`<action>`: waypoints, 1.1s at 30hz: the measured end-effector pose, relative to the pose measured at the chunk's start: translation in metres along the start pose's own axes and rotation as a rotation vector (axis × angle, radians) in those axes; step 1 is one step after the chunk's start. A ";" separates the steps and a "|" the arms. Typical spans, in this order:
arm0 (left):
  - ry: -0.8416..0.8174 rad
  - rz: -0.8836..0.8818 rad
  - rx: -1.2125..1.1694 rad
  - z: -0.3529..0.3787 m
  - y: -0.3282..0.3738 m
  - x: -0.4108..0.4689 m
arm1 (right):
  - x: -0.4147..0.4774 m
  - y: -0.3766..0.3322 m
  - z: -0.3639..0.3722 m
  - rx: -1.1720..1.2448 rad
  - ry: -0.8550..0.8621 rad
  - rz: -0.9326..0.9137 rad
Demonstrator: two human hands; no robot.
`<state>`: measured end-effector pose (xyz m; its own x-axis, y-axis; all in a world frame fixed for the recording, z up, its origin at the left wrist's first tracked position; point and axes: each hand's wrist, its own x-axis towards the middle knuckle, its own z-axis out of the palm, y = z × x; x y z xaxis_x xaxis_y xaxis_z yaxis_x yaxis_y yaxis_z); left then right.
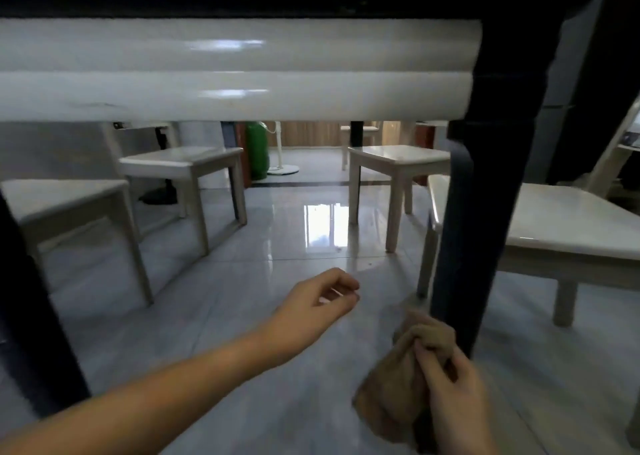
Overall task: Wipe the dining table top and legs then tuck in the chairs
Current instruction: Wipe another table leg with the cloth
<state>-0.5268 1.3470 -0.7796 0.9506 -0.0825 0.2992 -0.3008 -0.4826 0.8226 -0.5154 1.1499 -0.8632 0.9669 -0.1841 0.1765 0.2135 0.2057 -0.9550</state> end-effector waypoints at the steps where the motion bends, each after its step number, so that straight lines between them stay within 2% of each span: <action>1: 0.022 0.002 0.025 -0.024 0.002 -0.016 | -0.005 -0.010 0.021 -0.024 -0.054 0.003; 5: 0.175 0.042 0.102 -0.122 0.013 -0.083 | -0.031 -0.045 0.113 -0.083 -0.277 -0.064; 9: 0.446 0.077 0.190 -0.213 0.007 -0.145 | -0.073 -0.081 0.213 0.005 -0.543 -0.179; 13: 0.749 0.115 0.219 -0.291 -0.021 -0.194 | -0.110 -0.089 0.312 0.063 -0.640 -0.228; 17: 0.942 0.079 0.081 -0.355 -0.066 -0.208 | -0.133 -0.091 0.400 0.090 -0.596 -0.274; 22: 0.929 -0.067 -0.188 -0.395 -0.111 -0.176 | -0.136 -0.092 0.463 0.110 -0.558 -0.287; 26: 0.763 0.060 -0.521 -0.406 -0.120 -0.160 | -0.138 -0.101 0.504 0.117 -0.577 -0.295; 28: 0.692 0.032 -0.615 -0.423 -0.155 -0.140 | -0.142 -0.098 0.531 0.086 -0.593 -0.300; 30: 0.626 0.034 -0.669 -0.432 -0.210 -0.129 | -0.152 -0.085 0.554 0.026 -0.537 -0.351; 31: 0.603 0.012 -0.685 -0.435 -0.215 -0.131 | -0.157 -0.074 0.559 -0.005 -0.502 -0.380; 33: 0.554 -0.085 -0.833 -0.425 -0.181 -0.139 | -0.173 -0.041 0.556 -0.072 -0.489 -0.386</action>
<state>-0.6370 1.8158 -0.7644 0.8655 0.4437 0.2327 -0.3930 0.3133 0.8645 -0.6136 1.7078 -0.7222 0.7773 0.2325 0.5845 0.5668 0.1443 -0.8111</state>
